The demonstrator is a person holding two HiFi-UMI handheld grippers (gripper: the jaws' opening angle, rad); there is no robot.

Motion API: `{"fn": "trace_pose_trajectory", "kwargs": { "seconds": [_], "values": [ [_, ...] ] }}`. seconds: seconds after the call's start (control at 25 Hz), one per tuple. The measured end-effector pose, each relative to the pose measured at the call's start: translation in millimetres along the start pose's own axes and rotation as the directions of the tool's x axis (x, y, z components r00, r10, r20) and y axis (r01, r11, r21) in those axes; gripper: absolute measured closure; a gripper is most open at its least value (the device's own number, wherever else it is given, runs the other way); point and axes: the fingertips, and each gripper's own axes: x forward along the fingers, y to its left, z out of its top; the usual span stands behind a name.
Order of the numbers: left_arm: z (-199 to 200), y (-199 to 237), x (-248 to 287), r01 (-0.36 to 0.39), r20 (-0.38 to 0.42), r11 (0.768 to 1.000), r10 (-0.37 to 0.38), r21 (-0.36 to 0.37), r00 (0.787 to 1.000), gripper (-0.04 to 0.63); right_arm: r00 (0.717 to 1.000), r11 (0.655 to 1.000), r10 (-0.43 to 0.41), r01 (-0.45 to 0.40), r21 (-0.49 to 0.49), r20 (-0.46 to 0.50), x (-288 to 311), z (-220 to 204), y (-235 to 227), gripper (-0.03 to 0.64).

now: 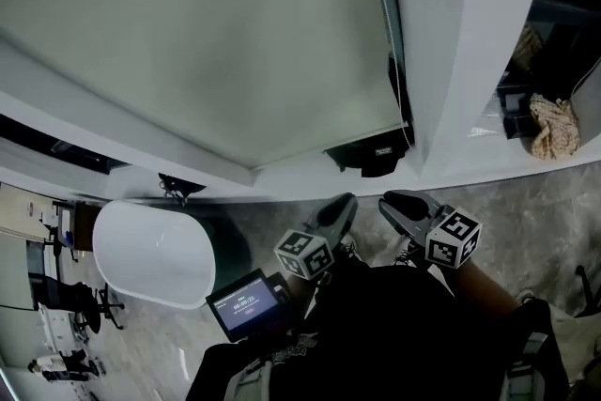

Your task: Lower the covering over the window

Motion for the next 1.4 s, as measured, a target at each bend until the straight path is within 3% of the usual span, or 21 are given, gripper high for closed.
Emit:
{"fn": "trace_pose_trajectory", "kwargs": {
  "seconds": [0.16,0.4,0.8,1.12,1.4],
  "values": [
    [-29,14,-56,-0.059,-0.043,0.998,0.058,-0.033,0.997,0.563,0.996,0.996,0.076,-0.074,0.041,-0.055,33,-33,28,0.541],
    [-50,23,-111,-0.033,-0.02,0.998,0.032,-0.059,0.999,0.574,0.991,0.993,0.09,-0.082,0.085,-0.095,61,-73,62,0.543],
    [-71,52,-249,0.037,0.023,0.991,-0.034,-0.132,0.999,0.578,0.999,0.996,-0.021,0.024,0.087,-0.041,85,-142,174,0.551],
    [-102,24,-282,0.185,-0.04,0.97,-0.194,-0.159,0.98,0.58,0.983,0.978,-0.182,0.182,0.102,-0.006,48,-173,218,0.558],
    [-101,-10,-296,0.22,0.004,0.966,-0.221,-0.133,0.975,0.584,0.983,0.983,-0.18,0.179,0.047,0.016,22,-178,244,0.561]
  ]
}}
